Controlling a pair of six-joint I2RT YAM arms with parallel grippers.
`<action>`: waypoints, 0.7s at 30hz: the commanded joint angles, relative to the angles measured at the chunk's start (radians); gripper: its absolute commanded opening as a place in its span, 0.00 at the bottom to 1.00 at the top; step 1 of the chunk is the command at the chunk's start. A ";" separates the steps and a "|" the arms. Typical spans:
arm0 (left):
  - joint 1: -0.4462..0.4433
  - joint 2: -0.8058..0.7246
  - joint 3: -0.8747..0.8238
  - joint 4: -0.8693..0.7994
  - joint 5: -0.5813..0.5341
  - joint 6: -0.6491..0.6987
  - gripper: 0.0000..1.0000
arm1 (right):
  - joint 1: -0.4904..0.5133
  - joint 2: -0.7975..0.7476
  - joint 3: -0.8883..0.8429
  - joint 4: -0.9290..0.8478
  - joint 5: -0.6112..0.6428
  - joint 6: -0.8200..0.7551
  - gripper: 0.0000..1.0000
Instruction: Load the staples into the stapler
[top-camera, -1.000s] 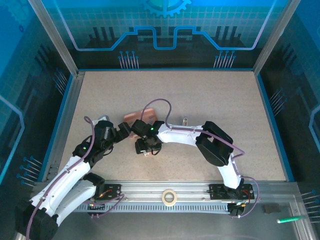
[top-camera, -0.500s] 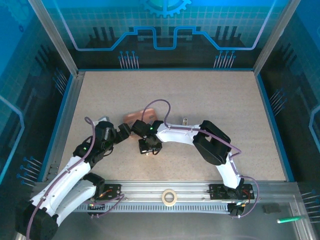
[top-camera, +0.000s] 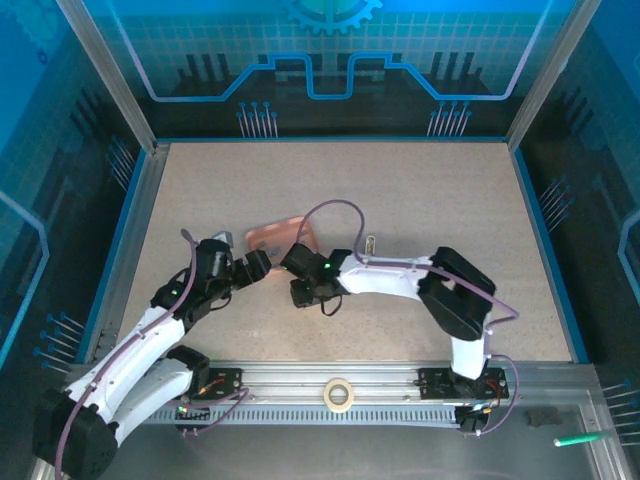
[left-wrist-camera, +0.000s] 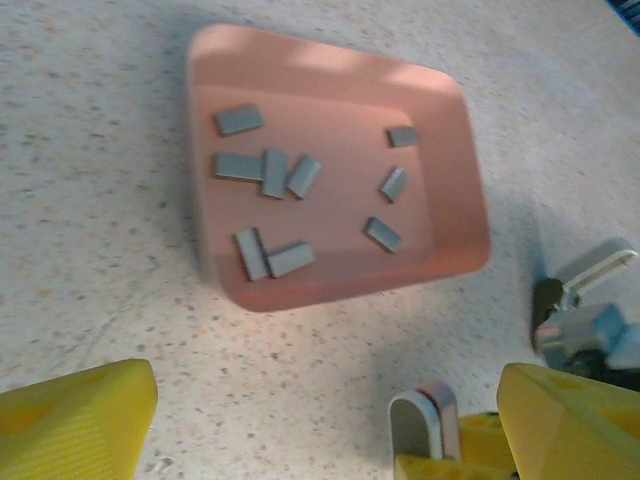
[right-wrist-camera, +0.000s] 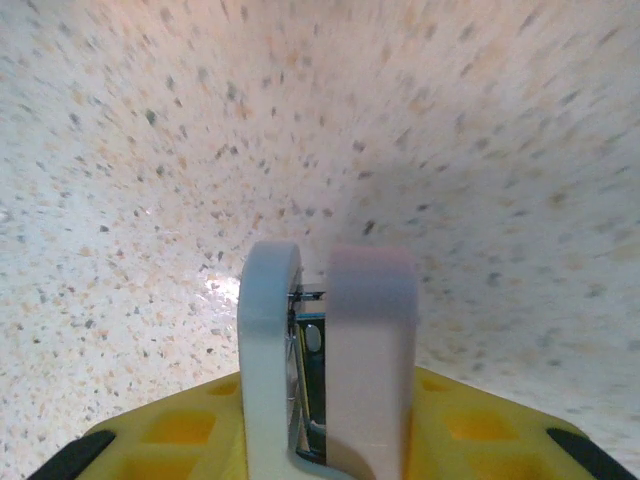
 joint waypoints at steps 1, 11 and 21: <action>0.008 -0.001 0.032 0.074 0.108 0.092 0.88 | -0.022 -0.128 -0.093 0.162 0.096 -0.091 0.35; 0.008 0.005 0.101 0.149 0.401 0.378 0.76 | -0.069 -0.364 -0.320 0.482 0.041 -0.411 0.32; 0.008 0.047 0.110 0.240 0.666 0.453 0.75 | -0.104 -0.512 -0.468 0.711 -0.094 -0.790 0.32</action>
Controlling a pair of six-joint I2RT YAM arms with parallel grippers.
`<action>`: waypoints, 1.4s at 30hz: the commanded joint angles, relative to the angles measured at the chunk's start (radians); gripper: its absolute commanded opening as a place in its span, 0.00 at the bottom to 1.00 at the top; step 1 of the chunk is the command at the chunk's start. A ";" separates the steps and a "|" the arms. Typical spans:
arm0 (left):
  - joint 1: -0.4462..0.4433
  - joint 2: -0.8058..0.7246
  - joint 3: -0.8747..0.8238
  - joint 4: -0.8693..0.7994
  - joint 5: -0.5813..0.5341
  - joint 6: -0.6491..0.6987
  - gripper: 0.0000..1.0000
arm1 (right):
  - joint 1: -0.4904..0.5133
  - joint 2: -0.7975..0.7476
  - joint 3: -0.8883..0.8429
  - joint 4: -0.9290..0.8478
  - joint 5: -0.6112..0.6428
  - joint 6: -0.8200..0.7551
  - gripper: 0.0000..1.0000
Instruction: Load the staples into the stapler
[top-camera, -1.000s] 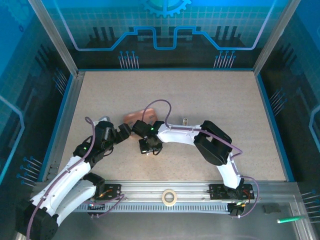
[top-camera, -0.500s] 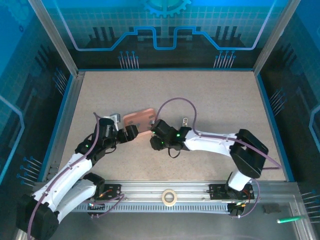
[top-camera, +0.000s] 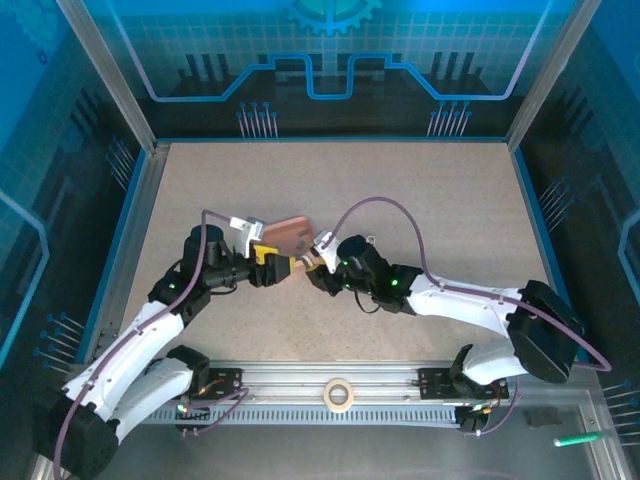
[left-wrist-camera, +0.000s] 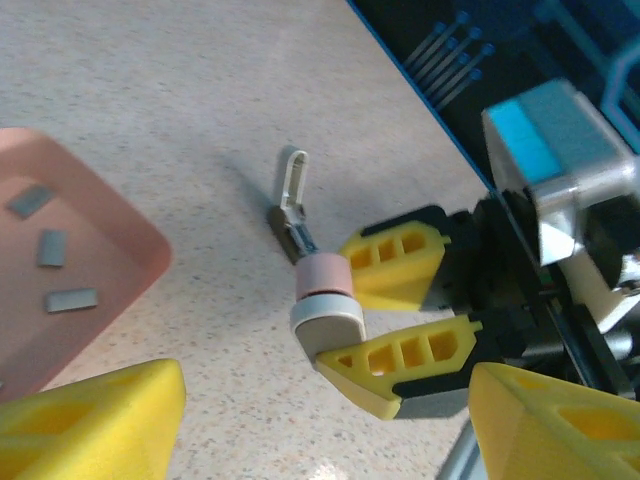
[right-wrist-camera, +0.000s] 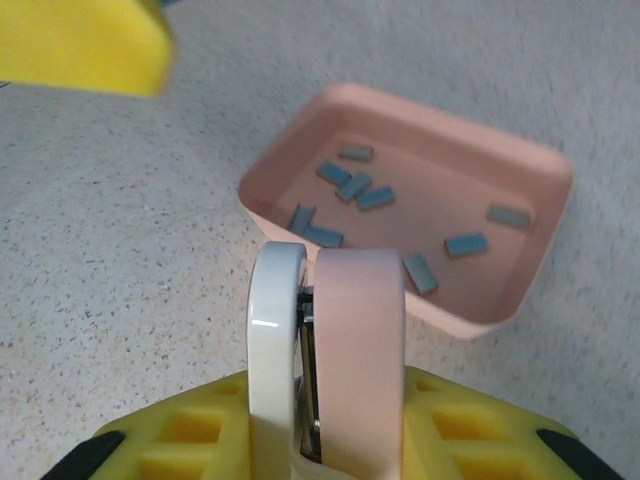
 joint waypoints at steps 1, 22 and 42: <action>0.007 0.022 0.031 0.033 0.131 0.051 0.75 | -0.016 -0.053 -0.047 0.173 -0.068 -0.197 0.31; -0.013 0.076 0.006 0.163 0.082 -0.038 0.60 | 0.009 -0.049 -0.074 0.351 -0.086 -0.465 0.32; -0.086 0.103 0.043 0.116 -0.007 0.075 0.08 | 0.032 -0.088 -0.062 0.277 -0.052 -0.519 0.41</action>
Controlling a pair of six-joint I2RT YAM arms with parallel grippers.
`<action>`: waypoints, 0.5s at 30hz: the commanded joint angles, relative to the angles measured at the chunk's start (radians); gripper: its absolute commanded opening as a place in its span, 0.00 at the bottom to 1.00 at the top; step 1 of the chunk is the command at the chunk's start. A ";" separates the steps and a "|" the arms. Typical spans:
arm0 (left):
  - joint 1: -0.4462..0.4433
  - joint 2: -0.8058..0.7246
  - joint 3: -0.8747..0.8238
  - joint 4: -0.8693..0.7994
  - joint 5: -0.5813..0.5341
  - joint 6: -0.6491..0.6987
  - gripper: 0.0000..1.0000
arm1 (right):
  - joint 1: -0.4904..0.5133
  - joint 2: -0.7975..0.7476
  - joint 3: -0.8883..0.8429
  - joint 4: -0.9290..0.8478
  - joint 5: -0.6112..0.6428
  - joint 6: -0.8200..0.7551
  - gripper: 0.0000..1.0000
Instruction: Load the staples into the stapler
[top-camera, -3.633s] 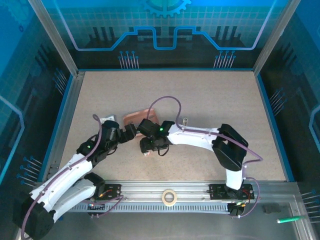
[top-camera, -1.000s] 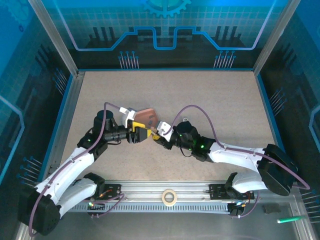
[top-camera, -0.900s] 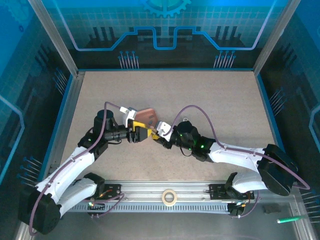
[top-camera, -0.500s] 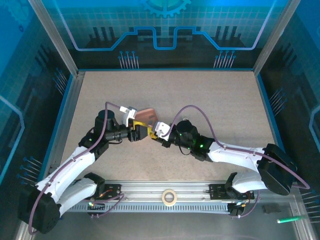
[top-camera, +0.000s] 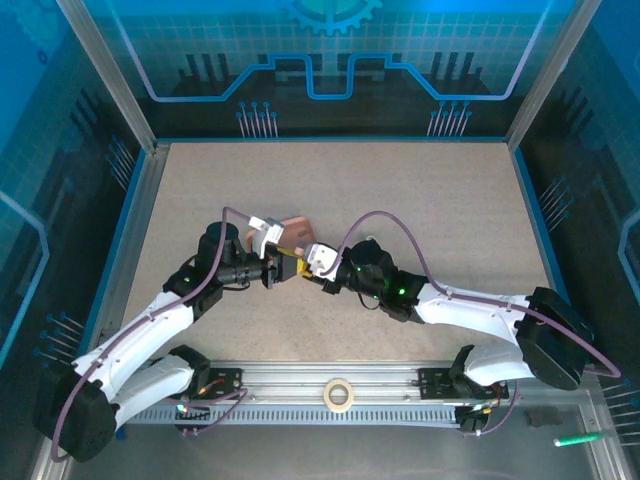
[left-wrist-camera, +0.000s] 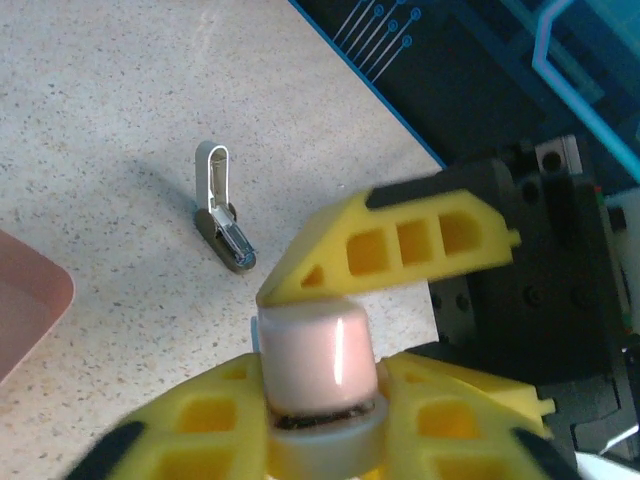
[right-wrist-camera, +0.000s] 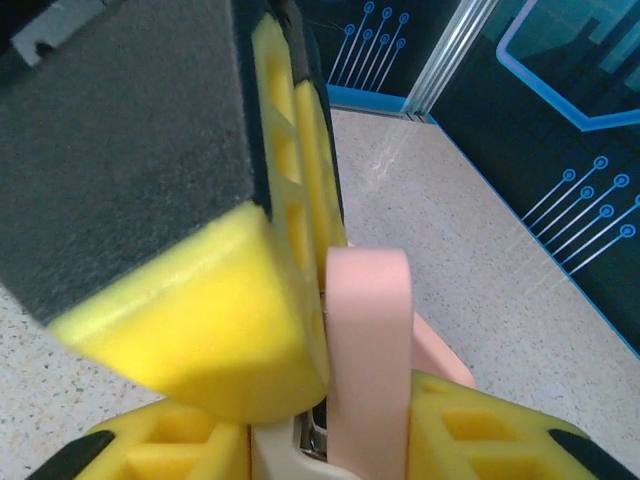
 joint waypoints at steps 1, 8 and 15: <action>-0.001 -0.001 0.045 -0.015 -0.057 0.069 0.07 | 0.010 -0.056 0.011 -0.006 -0.022 -0.009 0.45; -0.005 -0.009 0.109 -0.105 0.097 0.433 0.00 | -0.087 -0.257 -0.052 -0.171 -0.237 0.088 0.59; -0.030 -0.010 0.177 -0.239 0.222 0.642 0.00 | -0.152 -0.313 -0.001 -0.360 -0.421 0.079 0.59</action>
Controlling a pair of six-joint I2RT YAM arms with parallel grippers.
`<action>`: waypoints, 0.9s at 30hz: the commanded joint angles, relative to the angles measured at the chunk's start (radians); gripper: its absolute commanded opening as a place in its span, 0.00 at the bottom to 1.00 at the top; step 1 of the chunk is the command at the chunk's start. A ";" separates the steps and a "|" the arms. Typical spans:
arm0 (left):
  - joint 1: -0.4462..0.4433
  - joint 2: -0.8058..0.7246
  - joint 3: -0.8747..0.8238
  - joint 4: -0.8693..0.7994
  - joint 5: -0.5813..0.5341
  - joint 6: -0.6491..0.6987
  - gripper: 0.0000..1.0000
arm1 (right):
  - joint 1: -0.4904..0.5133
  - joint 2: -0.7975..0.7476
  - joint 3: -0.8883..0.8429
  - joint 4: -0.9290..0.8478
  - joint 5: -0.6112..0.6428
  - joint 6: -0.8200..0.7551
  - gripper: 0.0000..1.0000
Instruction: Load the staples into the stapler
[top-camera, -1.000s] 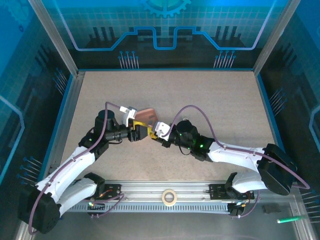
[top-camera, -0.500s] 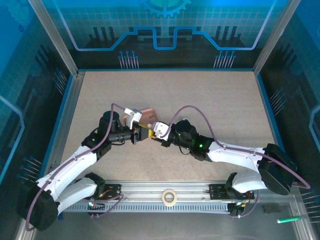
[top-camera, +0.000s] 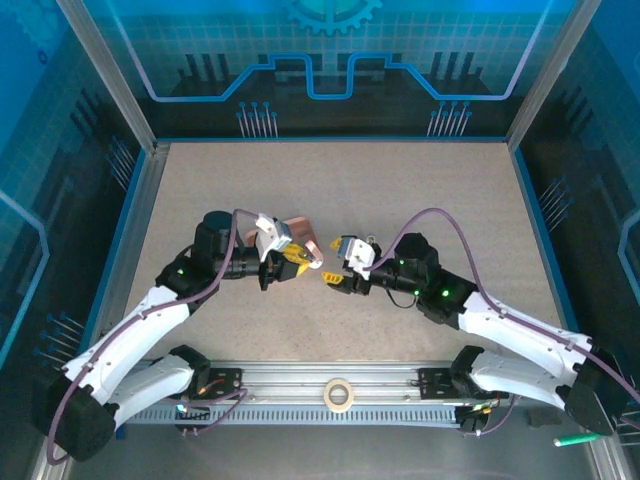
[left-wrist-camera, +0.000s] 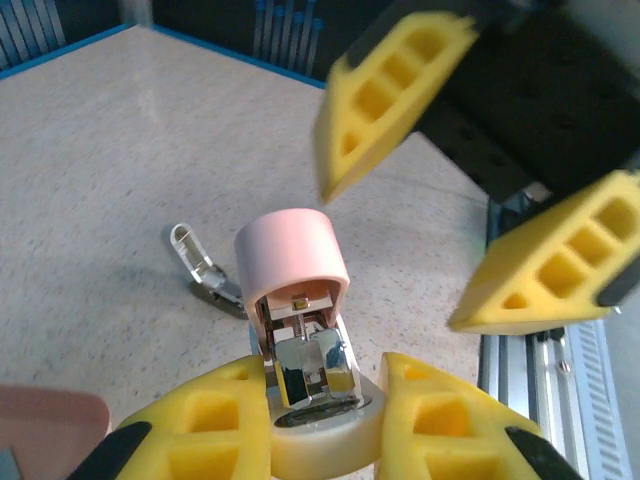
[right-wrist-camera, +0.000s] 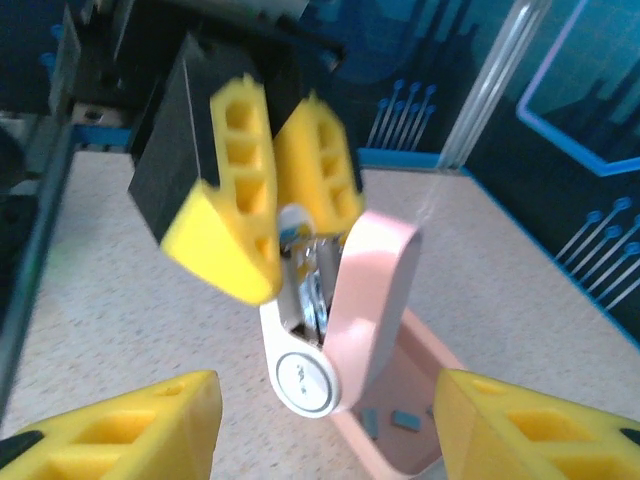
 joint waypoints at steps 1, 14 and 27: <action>-0.016 -0.010 0.039 -0.085 0.105 0.172 0.00 | -0.017 0.006 0.036 -0.122 -0.124 0.020 0.59; -0.096 -0.064 0.014 -0.120 -0.109 0.354 0.00 | -0.034 0.079 0.073 0.032 -0.148 0.523 0.68; -0.121 -0.069 0.003 -0.131 -0.128 0.379 0.00 | -0.082 0.081 0.037 0.053 0.004 0.678 0.63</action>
